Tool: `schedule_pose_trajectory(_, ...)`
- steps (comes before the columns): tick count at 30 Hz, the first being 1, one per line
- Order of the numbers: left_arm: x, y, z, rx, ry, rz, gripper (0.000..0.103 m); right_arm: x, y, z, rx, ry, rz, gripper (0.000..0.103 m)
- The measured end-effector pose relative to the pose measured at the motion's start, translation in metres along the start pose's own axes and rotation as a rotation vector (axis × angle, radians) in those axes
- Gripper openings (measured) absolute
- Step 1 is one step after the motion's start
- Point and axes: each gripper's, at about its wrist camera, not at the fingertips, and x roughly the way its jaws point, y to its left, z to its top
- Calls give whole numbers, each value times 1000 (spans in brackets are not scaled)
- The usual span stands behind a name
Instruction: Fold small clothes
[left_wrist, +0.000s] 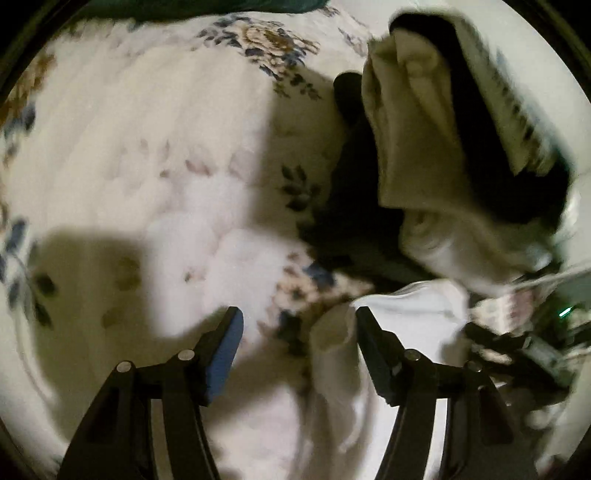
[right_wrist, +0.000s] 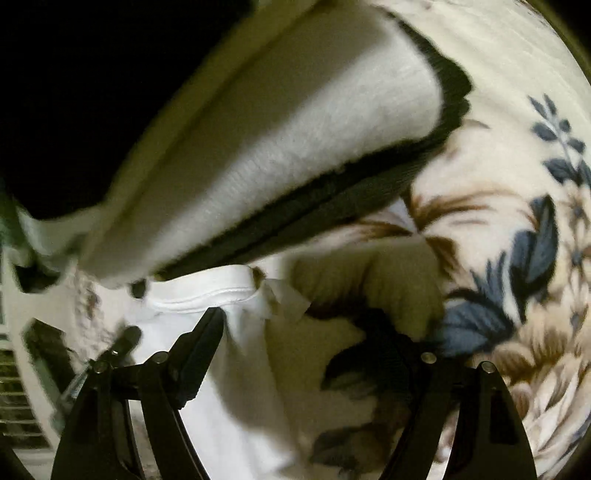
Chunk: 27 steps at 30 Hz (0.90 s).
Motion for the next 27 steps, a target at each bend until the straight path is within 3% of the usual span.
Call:
schedule_pose_trajectory(2,0,12,-1,-81,29,-152,60,-8,-5,0,24,4,76,81)
schedule_pose_trajectory(5,15,9,1,-71,76,-242,60,2,-10,3,51,69,192,81)
schedule_pose_trajectory(9,48,-14,2,48,172,-222,60,30,-8,6,56,153,274,82)
schedule_pose_trajectory(13,46,-31,1,135,148,-217,58,45,2,8,19,178,305,79)
schedule_pose_trajectory(14,42,-36,-2,169,130,-213,55,49,10,8,-4,178,313,68)
schedule_pose_trajectory(15,43,-43,-1,198,116,-199,30,52,14,6,-19,184,320,49)
schedule_pose_trajectory(16,43,-47,-2,220,117,-180,10,55,19,4,-35,196,320,43)
schedule_pose_trajectory(18,40,-54,-6,246,100,-151,9,58,30,1,-79,190,287,16)
schedule_pose_trajectory(23,22,-69,-4,289,36,-125,8,48,49,-6,-120,120,260,7)
schedule_pose_trajectory(27,-13,-74,-6,335,-39,-120,8,15,58,-17,-180,65,275,5)
